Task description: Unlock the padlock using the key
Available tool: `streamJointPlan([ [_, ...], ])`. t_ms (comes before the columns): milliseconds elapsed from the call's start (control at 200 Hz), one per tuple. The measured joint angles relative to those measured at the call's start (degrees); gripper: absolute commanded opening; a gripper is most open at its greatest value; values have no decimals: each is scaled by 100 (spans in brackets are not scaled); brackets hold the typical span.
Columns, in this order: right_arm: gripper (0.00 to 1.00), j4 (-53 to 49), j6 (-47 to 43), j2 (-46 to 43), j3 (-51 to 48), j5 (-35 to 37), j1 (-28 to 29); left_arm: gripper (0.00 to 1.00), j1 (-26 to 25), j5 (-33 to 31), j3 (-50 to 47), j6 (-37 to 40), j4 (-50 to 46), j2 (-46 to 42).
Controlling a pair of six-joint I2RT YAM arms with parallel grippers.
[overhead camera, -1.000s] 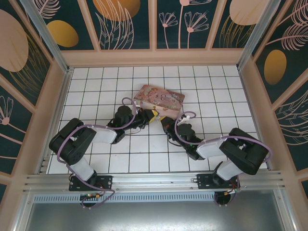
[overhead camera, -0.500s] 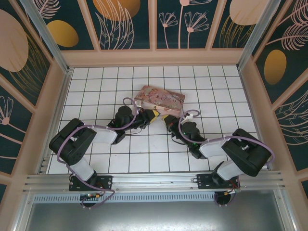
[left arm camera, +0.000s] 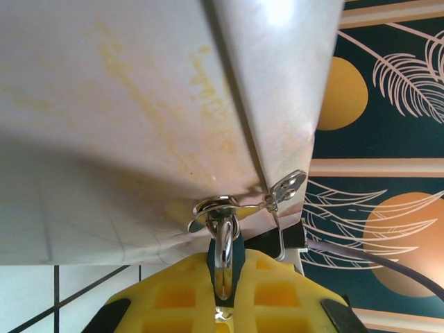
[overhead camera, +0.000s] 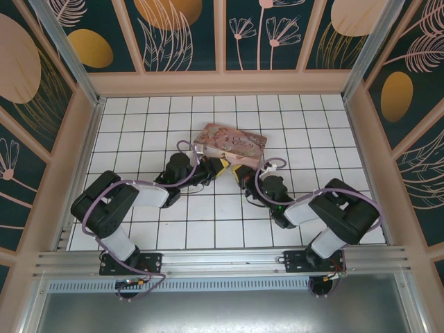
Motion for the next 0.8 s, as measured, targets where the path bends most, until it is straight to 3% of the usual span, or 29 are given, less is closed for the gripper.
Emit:
streamJointPlan([
  [250,0,-2291,-1266,-835,802,50,-7,0,52,-122,2,9,186,-63],
  [380,0,-2083,-1325,-693,785,-256,-138,0,50,-162,2,17,173,-63],
  [585,0,-264,-671,455,601,-706,-302,0,114,-348,-35,92,-50,-52],
  [796,0,-1508,-1241,251,1158,-682,-262,0,201,-511,-52,133,-101,-52],
])
